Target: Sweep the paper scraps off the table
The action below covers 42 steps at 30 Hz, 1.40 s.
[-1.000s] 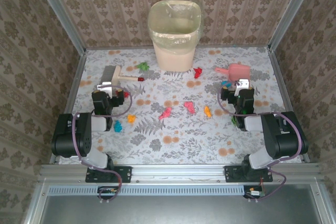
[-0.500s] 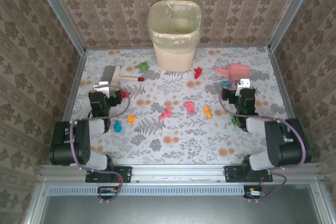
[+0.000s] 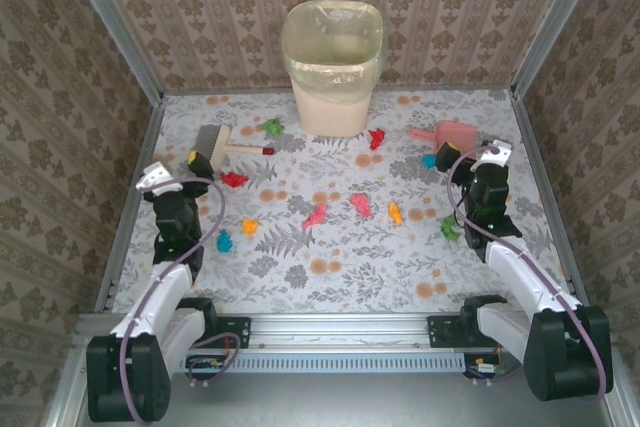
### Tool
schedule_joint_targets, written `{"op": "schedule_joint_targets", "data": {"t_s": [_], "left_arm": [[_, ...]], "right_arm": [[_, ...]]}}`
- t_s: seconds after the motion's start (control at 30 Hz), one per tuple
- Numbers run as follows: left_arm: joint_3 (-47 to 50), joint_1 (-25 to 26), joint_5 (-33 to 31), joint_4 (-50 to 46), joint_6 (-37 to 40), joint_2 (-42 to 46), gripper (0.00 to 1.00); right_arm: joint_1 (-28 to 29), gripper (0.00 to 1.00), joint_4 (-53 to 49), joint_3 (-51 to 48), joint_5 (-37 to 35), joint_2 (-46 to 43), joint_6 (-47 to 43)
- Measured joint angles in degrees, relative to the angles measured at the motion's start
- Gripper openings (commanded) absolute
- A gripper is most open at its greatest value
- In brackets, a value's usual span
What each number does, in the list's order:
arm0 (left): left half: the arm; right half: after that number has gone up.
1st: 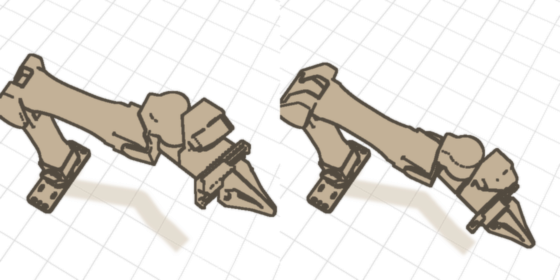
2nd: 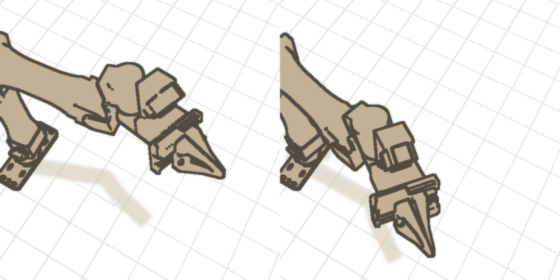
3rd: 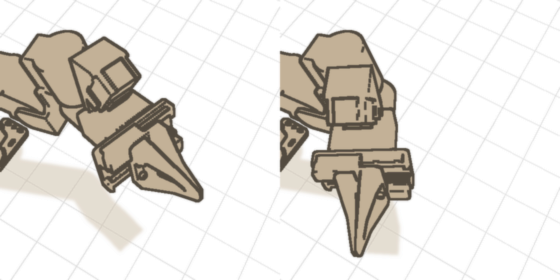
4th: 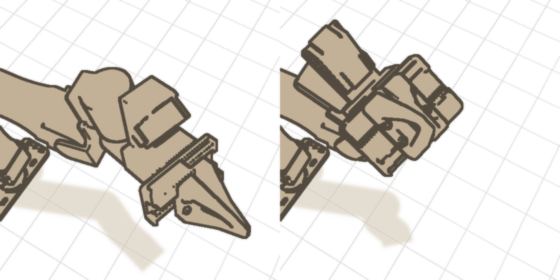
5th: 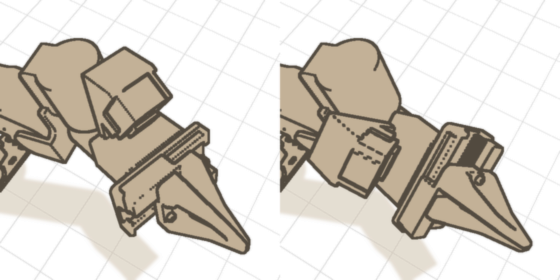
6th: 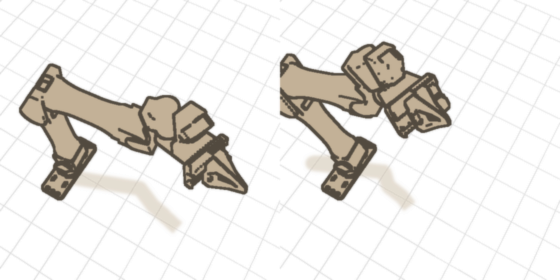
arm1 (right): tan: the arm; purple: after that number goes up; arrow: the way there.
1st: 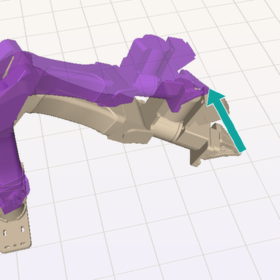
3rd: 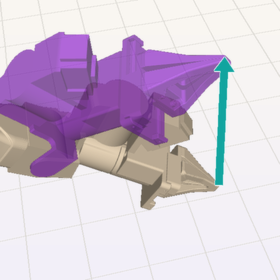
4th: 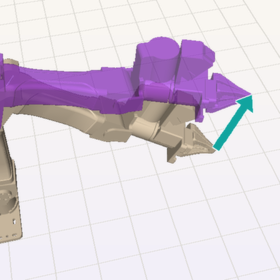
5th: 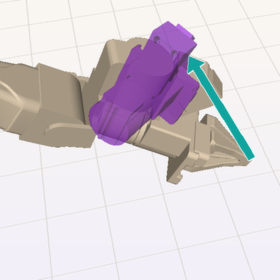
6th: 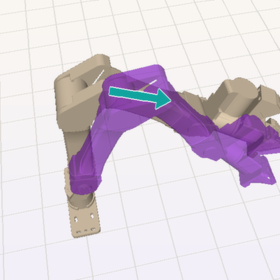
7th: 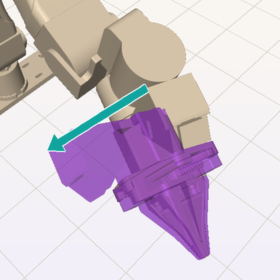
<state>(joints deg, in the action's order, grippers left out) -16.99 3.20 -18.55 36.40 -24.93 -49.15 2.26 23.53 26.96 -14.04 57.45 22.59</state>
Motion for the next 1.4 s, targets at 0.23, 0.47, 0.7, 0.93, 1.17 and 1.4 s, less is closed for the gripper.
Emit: {"op": "schedule_joint_targets", "data": {"t_s": [0.23, 0.47, 0.7, 0.93, 1.17, 1.4], "left_arm": [[-0.15, 0.15, -3.80, -7.58, -11.69, 1.84, 1.00], [-5.57, 0.68, -3.93, -18.40, -17.25, -0.92, 1.00], [-17.07, 2.54, -1.22, -30.18, -20.85, -8.13, 1.00], [-25.68, 9.35, -2.27, -41.99, -25.35, -15.74, 1.00], [-44.39, 16.31, -6.60, -59.56, -36.35, -29.38, 0.97], [-63.47, 15.87, -6.27, -74.75, -48.74, -46.51, 0.72]], "right_arm": [[-0.85, 1.00, -5.44, 0.72, 1.20, -0.09, 13.22], [6.14, 0.96, -17.46, 10.16, 2.71, 7.65, 18.21], [18.40, 0.89, -20.48, 12.44, 4.50, 11.78, 16.35], [27.28, 0.88, -15.04, 7.87, 5.95, 12.52, 7.61], [28.33, 0.87, -12.72, 6.36, 4.70, 12.52, 3.32], [29.57, 0.84, -9.25, 4.96, 4.90, 12.52, 0.83]]}}
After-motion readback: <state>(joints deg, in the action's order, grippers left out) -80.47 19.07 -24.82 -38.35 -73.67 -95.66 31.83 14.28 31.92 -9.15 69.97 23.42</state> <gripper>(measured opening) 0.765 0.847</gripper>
